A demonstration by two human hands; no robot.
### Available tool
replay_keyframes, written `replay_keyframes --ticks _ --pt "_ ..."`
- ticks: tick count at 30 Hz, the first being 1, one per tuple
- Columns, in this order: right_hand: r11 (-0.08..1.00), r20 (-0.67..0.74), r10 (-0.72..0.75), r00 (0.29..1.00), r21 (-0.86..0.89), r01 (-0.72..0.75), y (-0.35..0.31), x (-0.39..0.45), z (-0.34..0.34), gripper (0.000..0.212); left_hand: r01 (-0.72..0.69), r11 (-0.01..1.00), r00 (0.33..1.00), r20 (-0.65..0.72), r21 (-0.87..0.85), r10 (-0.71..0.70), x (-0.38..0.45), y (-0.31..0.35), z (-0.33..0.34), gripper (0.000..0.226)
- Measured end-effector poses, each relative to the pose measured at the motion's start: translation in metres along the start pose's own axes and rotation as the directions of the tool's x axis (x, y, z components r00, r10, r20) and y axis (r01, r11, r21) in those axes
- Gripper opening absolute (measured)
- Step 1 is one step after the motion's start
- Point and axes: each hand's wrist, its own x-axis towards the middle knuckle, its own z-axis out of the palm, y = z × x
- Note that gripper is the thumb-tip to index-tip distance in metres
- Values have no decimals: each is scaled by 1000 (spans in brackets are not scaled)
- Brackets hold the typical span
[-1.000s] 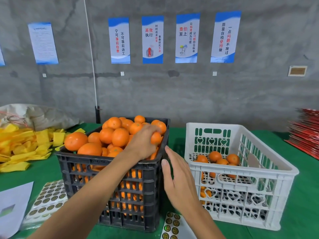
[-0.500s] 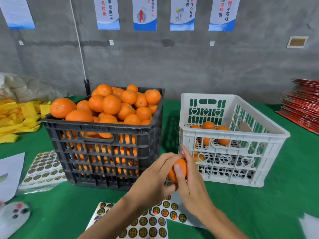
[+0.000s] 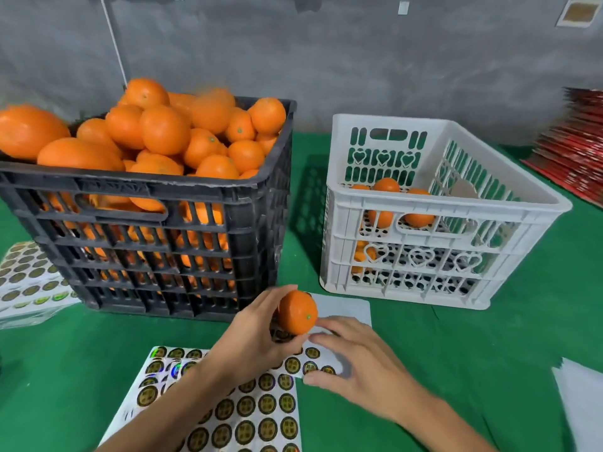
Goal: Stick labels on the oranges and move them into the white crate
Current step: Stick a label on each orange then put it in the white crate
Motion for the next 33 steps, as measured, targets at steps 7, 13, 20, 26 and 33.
replay_keyframes --ticks 7,13,20,26,33 --pt "998 -136 -61 989 21 65 1 1 4 39 -71 997 997 8 -11 71 -3 8 -1 74" --pt "963 -138 27 990 270 12 3 1 4 36 -71 997 997 21 -20 71 -3 8 -2 73" --pt "964 -137 53 989 264 -15 2 1 5 32 -77 997 996 56 8 77 -3 8 -2 72" --pt "997 -96 -54 994 56 60 -1 0 -1 49 -59 998 998 39 9 58 -3 8 -3 74" --pt "989 -77 -137 988 -72 132 -4 1 -8 47 -68 998 997 43 0 68 -4 8 -3 73"
